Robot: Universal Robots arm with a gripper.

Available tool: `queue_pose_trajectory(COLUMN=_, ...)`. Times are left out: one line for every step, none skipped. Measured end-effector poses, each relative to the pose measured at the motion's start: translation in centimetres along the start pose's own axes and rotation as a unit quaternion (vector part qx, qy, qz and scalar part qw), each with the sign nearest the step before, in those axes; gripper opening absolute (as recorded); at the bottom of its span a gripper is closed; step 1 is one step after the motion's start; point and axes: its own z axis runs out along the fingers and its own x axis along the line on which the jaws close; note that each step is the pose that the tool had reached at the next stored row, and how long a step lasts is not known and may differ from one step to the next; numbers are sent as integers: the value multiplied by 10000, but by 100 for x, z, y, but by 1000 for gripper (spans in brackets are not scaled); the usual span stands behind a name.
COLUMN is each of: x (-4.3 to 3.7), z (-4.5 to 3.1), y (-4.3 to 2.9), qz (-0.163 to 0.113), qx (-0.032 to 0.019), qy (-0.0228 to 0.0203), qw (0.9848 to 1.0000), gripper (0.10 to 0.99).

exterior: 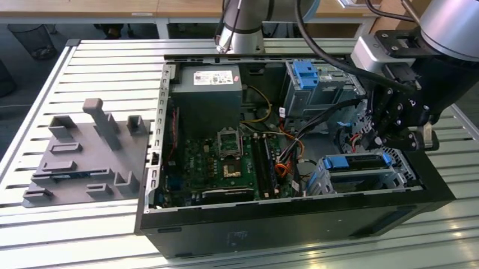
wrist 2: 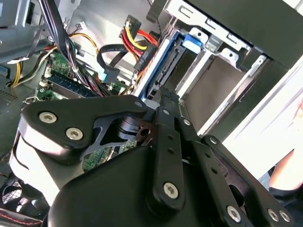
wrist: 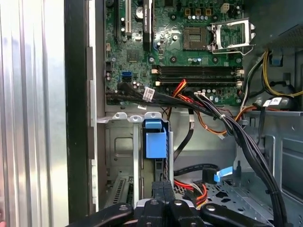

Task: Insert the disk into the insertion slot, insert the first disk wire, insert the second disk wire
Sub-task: 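Insert the first disk wire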

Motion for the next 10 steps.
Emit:
queue_pose_trajectory(x=-7, z=1, y=-11, qz=0, qx=0, qy=0, qw=10000, gripper=106)
queue_pose_trajectory(x=-16, z=3, y=-23, qz=0, qx=0, qy=0, qw=10000, gripper=106)
queue_pose_trajectory(x=-25, z=4, y=-35, qz=0, qx=0, qy=0, qw=10000, gripper=106)
queue_pose_trajectory(x=-36, z=5, y=-45, qz=0, qx=0, qy=0, qw=10000, gripper=106)
queue_pose_trajectory(x=-47, z=6, y=-54, qz=0, qx=0, qy=0, qw=10000, gripper=106)
queue_pose_trajectory(x=-63, z=7, y=-62, qz=0, qx=0, qy=0, qw=10000, gripper=106)
queue_pose_trajectory(x=-79, z=9, y=-68, qz=3, qx=0, qy=0, qw=10000, gripper=106)
queue_pose_trajectory(x=-93, z=10, y=-72, qz=13, qx=0, qy=1, qw=10000, gripper=106)
queue_pose_trajectory(x=-107, z=12, y=-74, qz=25, qx=1, qy=0, qw=10000, gripper=114)
queue_pose_trajectory(x=-120, z=13, y=-75, qz=42, qx=2, qy=1, qw=10000, gripper=114)
